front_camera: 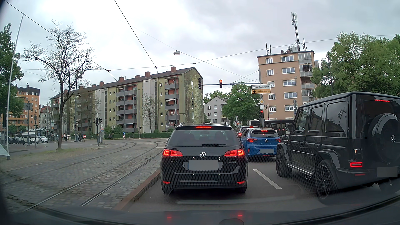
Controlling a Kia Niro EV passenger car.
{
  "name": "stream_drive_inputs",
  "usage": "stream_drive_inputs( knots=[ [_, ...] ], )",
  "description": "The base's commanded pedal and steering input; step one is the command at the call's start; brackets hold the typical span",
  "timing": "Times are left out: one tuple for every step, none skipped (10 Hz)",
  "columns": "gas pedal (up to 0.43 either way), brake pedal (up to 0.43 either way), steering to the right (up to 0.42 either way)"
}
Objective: Follow the waypoints while adhering to traffic rules and regulations
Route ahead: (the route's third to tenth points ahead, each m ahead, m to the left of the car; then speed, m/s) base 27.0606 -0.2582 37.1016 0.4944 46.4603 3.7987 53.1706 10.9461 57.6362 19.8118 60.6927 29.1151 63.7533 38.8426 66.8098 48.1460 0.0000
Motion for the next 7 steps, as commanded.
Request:
stream_drive_inputs(
  knots=[
    [0.000,0.238,-0.010],
    [0.000,0.238,-0.010],
    [0.000,0.238,-0.010],
    [0.000,0.238,-0.010],
    [0.000,0.238,-0.010],
    [0.000,0.238,-0.010],
    [0.000,0.238,-0.010]
  ],
)
